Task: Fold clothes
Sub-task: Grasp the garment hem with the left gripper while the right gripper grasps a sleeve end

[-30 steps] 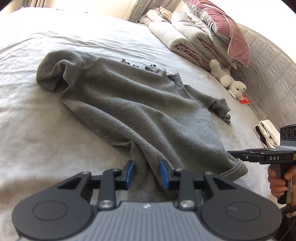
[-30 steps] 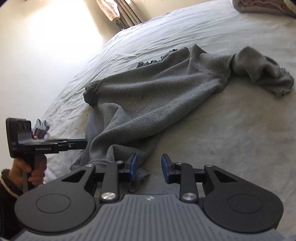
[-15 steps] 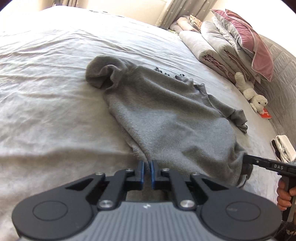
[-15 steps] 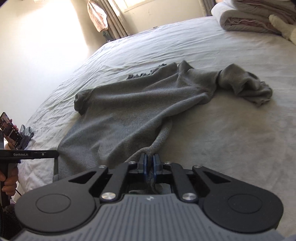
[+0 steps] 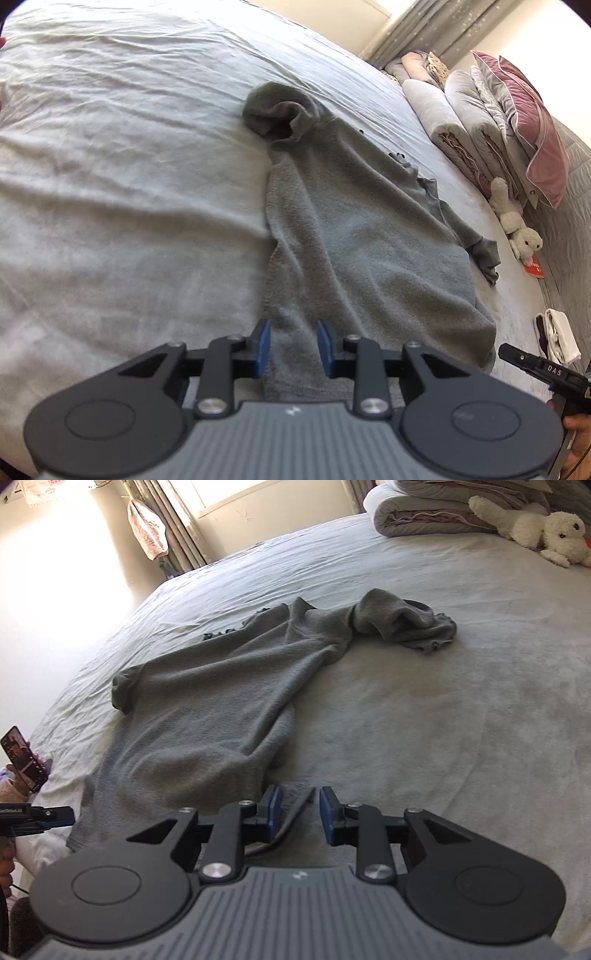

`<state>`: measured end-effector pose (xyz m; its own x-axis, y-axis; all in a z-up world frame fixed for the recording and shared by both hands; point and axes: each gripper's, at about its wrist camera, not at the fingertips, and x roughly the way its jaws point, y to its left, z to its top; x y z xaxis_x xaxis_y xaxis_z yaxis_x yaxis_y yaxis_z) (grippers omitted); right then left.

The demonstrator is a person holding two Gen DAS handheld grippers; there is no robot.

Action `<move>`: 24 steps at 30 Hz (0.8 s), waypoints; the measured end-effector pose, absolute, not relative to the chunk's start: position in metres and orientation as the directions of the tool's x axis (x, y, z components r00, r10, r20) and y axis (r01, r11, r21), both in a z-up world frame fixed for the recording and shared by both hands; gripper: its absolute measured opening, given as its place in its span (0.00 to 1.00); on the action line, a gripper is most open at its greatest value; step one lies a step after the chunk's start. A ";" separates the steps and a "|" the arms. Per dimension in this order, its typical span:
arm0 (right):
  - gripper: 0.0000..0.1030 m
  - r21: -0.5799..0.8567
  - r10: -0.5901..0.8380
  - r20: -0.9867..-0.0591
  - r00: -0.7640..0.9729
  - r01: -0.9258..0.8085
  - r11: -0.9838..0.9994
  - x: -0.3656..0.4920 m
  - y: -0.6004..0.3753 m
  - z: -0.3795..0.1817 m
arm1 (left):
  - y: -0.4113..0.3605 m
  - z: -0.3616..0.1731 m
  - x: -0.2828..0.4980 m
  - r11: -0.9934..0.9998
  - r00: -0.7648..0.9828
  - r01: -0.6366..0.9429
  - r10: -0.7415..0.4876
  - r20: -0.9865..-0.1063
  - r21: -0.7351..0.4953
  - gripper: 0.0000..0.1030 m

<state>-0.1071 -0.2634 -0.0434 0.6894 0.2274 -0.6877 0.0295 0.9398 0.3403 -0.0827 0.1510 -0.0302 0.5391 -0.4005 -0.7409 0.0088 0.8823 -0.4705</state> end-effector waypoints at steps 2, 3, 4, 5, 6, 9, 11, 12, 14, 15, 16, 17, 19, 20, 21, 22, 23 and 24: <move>0.27 0.330 0.213 -0.691 0.691 0.039 0.943 -0.103 -0.263 -0.049 | 0.152 -0.035 -0.087 0.878 0.539 -0.011 -0.398 -0.742 -0.479 0.29; 0.27 0.325 0.206 -0.693 0.691 0.044 0.945 -0.101 -0.262 -0.051 | 0.153 -0.037 -0.088 0.873 0.537 -0.017 -0.403 -0.741 -0.487 0.29; 0.27 0.332 0.210 -0.691 0.691 0.046 0.942 -0.099 -0.262 -0.054 | 0.153 -0.040 -0.090 0.869 0.537 -0.023 -0.407 -0.739 -0.495 0.29; 0.27 0.345 0.221 -0.689 0.690 0.044 0.937 -0.097 -0.261 -0.056 | 0.153 -0.041 -0.091 0.865 0.540 -0.028 -0.408 -0.736 -0.500 0.28; 0.27 0.367 0.241 -0.687 0.685 0.041 0.929 -0.095 -0.260 -0.059 | 0.153 -0.043 -0.093 0.863 0.544 -0.033 -0.407 -0.733 -0.504 0.28; 0.27 0.376 0.247 -0.695 0.675 0.048 0.925 -0.090 -0.254 -0.065 | 0.152 -0.044 -0.095 0.858 0.546 -0.041 -0.410 -0.731 -0.512 0.26; 0.14 0.349 0.222 -0.694 0.685 0.051 0.936 -0.093 -0.250 -0.065 | 0.149 -0.043 -0.098 0.866 0.549 -0.048 -0.394 -0.737 -0.498 0.06; 0.13 0.337 0.205 -0.692 0.693 0.059 0.940 -0.096 -0.249 -0.062 | 0.148 -0.043 -0.099 0.871 0.551 -0.051 -0.384 -0.741 -0.489 0.06; 0.11 0.308 0.161 -0.683 0.712 0.081 0.948 -0.104 -0.249 -0.056 | 0.145 -0.040 -0.104 0.882 0.561 -0.059 -0.358 -0.746 -0.468 0.05; 0.11 0.293 0.135 -0.670 0.730 0.092 0.952 -0.111 -0.249 -0.048 | 0.143 -0.037 -0.107 0.889 0.571 -0.061 -0.342 -0.746 -0.454 0.05; 0.11 0.278 0.111 -0.653 0.749 0.102 0.955 -0.119 -0.250 -0.041 | 0.143 -0.034 -0.111 0.896 0.585 -0.057 -0.328 -0.742 -0.441 0.05; 0.10 0.262 0.087 -0.635 0.768 0.108 0.959 -0.128 -0.249 -0.032 | 0.142 -0.030 -0.115 0.897 0.596 -0.053 -0.324 -0.735 -0.438 0.05; 0.09 0.228 0.039 -0.593 0.804 0.121 0.966 -0.148 -0.246 -0.013 | 0.141 -0.022 -0.123 0.898 0.614 -0.044 -0.321 -0.721 -0.437 0.05; 0.09 0.208 0.014 -0.576 0.818 0.129 0.970 -0.158 -0.244 -0.005 | 0.140 -0.020 -0.126 0.898 0.616 -0.037 -0.325 -0.717 -0.439 0.05; 0.09 0.187 -0.013 -0.561 0.827 0.142 0.972 -0.167 -0.242 0.002 | 0.139 -0.017 -0.129 0.897 0.616 -0.028 -0.332 -0.714 -0.441 0.05; 0.09 0.174 -0.034 -0.551 0.834 0.155 0.972 -0.176 -0.240 0.006 | 0.138 -0.015 -0.132 0.896 0.616 -0.019 -0.339 -0.712 -0.443 0.05; 0.09 0.164 -0.053 -0.541 0.840 0.167 0.972 -0.184 -0.239 0.010 | 0.136 -0.013 -0.134 0.901 0.613 -0.006 -0.340 -0.713 -0.434 0.05; 0.09 0.154 -0.071 -0.531 0.845 0.179 0.972 -0.193 -0.238 0.014 | 0.133 -0.012 -0.137 0.907 0.610 0.010 -0.338 -0.717 -0.420 0.05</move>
<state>-0.1925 -0.2378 0.0136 0.8446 -0.0713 -0.5306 0.1788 0.9718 0.1541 -0.1373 0.1332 -0.0116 0.6096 -0.3385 -0.7168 0.0095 0.9073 -0.4203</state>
